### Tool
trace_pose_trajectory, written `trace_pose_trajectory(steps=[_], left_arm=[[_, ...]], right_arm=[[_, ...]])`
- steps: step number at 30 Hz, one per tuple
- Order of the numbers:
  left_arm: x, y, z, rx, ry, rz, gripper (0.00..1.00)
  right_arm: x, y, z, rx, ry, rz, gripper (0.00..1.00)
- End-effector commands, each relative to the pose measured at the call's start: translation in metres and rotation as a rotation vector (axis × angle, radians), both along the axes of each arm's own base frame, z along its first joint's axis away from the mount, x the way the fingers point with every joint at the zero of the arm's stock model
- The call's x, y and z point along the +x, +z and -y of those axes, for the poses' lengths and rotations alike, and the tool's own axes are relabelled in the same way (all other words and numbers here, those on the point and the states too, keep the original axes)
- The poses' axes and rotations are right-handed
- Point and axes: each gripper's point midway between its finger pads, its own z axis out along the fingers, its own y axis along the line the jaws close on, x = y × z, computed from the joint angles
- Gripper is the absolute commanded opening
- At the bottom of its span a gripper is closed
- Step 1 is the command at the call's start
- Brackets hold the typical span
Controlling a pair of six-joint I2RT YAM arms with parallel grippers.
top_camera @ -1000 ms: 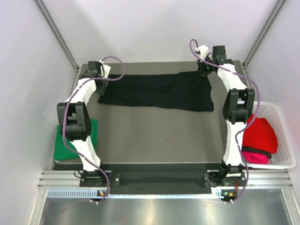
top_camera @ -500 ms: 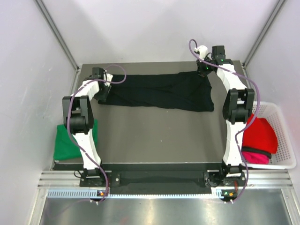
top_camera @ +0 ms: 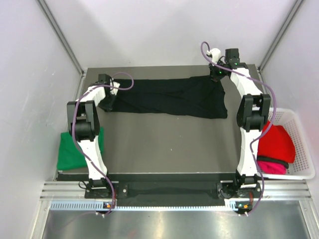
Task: Fold and stack the t-shirts
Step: Fold the tshirt
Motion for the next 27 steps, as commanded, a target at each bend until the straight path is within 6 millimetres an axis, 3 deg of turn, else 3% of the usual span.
trace_pose_trajectory(steps=[1,4,6,9,11,14,17,27], left_arm=[[-0.012,0.001,0.000,-0.006,0.006,-0.022,0.29],[-0.019,0.004,-0.001,-0.019,0.011,-0.029,0.17],[-0.018,0.010,0.004,-0.044,0.002,0.003,0.19],[-0.010,0.036,0.009,-0.069,-0.017,0.089,0.44],[-0.005,0.052,0.009,-0.069,-0.022,0.136,0.51],[0.002,0.064,0.011,-0.076,-0.036,0.176,0.52],[0.005,0.062,0.012,-0.078,-0.040,0.170,0.52],[0.016,0.018,0.008,-0.079,-0.006,0.098,0.51]], right_arm=[[0.004,0.014,-0.013,0.025,0.023,0.042,0.00],[0.003,0.016,-0.013,0.026,0.022,0.044,0.00],[0.003,0.016,-0.013,0.027,0.023,0.043,0.00],[0.002,0.016,-0.014,0.028,0.023,0.042,0.00],[0.002,0.015,-0.014,0.029,0.022,0.040,0.00],[0.001,0.014,-0.016,0.027,0.025,0.039,0.00],[0.001,0.015,-0.017,0.027,0.027,0.040,0.00],[0.000,0.016,-0.017,0.025,0.028,0.041,0.00]])
